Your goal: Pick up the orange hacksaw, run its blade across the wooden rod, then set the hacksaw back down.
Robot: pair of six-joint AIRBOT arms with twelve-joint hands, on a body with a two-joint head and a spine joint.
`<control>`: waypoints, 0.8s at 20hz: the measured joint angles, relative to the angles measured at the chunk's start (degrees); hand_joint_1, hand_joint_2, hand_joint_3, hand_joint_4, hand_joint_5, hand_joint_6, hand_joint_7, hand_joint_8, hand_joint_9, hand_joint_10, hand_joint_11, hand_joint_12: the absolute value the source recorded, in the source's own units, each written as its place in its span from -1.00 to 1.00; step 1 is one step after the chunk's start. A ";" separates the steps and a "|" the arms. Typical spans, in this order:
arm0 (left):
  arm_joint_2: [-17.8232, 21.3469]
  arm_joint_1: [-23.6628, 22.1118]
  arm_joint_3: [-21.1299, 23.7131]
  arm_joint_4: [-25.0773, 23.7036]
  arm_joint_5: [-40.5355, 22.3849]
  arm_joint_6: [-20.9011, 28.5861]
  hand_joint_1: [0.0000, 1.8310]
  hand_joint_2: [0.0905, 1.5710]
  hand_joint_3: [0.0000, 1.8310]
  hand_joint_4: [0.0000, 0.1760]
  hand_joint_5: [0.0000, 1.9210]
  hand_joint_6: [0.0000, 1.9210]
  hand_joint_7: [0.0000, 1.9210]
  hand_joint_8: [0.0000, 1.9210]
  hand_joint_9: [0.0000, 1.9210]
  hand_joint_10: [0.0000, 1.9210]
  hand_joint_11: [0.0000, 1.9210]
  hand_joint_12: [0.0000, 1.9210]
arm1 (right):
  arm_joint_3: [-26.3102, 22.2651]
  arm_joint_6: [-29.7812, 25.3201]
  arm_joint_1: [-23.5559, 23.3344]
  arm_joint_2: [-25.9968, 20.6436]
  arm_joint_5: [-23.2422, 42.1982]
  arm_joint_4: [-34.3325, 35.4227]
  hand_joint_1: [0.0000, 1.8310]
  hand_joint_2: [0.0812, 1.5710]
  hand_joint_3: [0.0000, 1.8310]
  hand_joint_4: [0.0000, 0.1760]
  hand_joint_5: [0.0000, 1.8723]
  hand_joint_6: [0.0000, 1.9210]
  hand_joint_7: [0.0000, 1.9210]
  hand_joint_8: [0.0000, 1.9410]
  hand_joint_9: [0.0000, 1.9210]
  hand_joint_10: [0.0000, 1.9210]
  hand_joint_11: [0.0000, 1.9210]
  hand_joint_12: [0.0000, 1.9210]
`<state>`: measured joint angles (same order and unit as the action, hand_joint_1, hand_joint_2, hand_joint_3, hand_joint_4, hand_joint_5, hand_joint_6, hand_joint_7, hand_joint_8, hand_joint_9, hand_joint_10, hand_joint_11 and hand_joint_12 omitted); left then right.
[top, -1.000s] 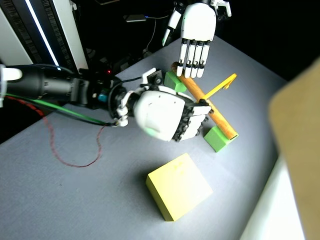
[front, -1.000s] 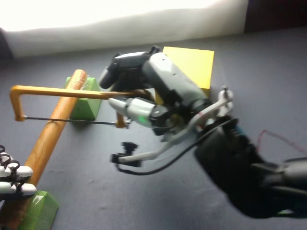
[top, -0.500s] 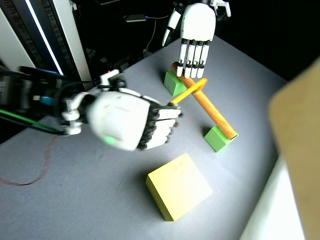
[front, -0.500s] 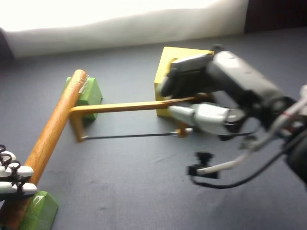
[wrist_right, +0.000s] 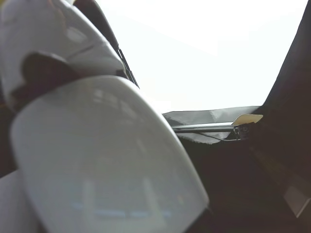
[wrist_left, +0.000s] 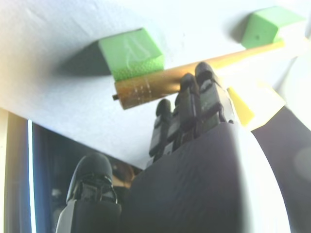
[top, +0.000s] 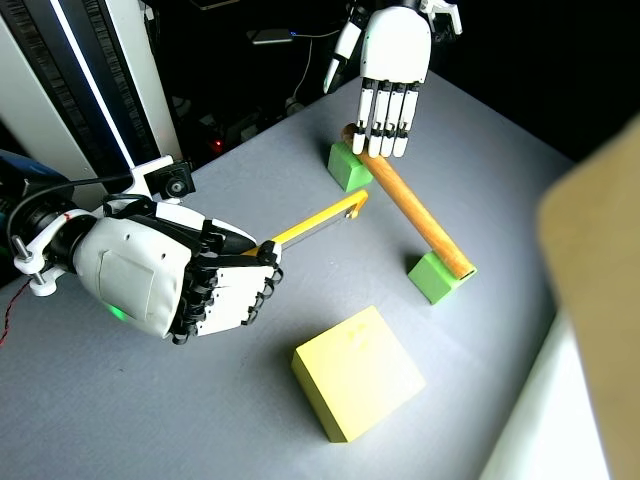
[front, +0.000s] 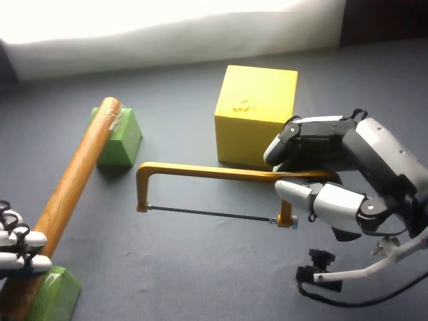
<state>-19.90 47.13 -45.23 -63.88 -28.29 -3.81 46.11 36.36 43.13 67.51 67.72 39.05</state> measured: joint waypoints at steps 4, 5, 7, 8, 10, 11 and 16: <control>-1.03 -2.89 -1.40 7.15 -6.97 -5.81 -1.00 0.60 -1.00 -1.00 -0.91 -1.00 -0.91 -1.00 -0.92 -1.00 -1.00 -0.78 | 0.79 -1.97 5.14 1.46 3.23 -0.04 0.50 0.39 -1.00 -1.00 -0.08 0.05 0.03 -0.06 0.02 0.25 -0.09 0.27; -1.09 -3.61 -1.44 7.23 -8.66 -6.64 -1.00 0.60 -1.00 -1.00 -0.91 -1.00 -0.91 -1.00 -0.92 -1.00 -1.00 -0.78 | 1.03 -2.14 6.12 1.60 4.04 0.00 0.50 0.40 -1.00 -1.00 -0.09 0.08 0.02 -0.05 0.01 0.26 -0.12 0.29; -1.64 -4.11 -1.51 6.73 -12.96 -6.86 -1.00 0.59 -1.00 -1.00 -0.91 -1.00 -0.92 -1.00 -0.93 -1.00 -1.00 -0.78 | 1.18 -2.84 8.00 1.62 6.36 0.63 0.31 0.47 -1.00 -1.00 -0.19 0.32 0.00 0.10 0.00 -0.42 -0.25 0.32; -1.66 -4.11 -1.51 6.19 -14.21 -7.02 -1.00 0.59 -1.00 -1.00 -0.91 -1.00 -0.92 -1.00 -0.93 -1.00 -1.00 -0.78 | 1.18 -3.06 8.28 1.62 6.80 0.68 0.31 0.47 -1.00 -1.00 -0.19 0.32 0.00 0.10 0.00 -0.42 -0.25 0.32; -1.66 -4.17 -1.51 6.19 -18.43 -8.39 -1.00 0.60 -1.00 -1.00 -0.90 -0.99 -0.91 -0.99 -0.92 -0.99 -1.00 -0.77 | 1.18 -3.30 8.35 1.62 7.04 -0.35 -0.09 0.57 -1.00 -1.00 -0.37 -0.33 -0.20 -0.93 -0.19 -0.84 -0.54 0.31; -1.66 -4.17 -1.49 6.69 -19.65 -8.44 -1.00 0.60 -1.00 -1.00 -0.89 -0.99 -0.90 -0.99 -0.91 -0.99 -1.00 -0.73 | 1.18 -3.34 8.35 1.62 7.02 -1.36 -0.23 0.58 -1.00 -1.00 -0.37 -0.72 -0.26 -0.98 -0.28 -0.93 -0.67 0.30; -1.68 -4.15 -1.49 8.41 -24.00 -9.90 -1.00 0.59 -1.00 -1.00 -0.88 -1.00 -0.90 -1.00 -0.90 -1.00 -1.00 -0.73 | 1.18 -3.78 8.35 1.53 5.88 -4.70 -0.48 0.36 -1.00 -1.00 -0.57 -1.00 -0.58 -1.00 -0.58 -1.00 -0.97 0.07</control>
<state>-21.58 42.98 -46.72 -55.46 -52.29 -13.72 47.29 32.58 51.48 69.04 73.60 34.35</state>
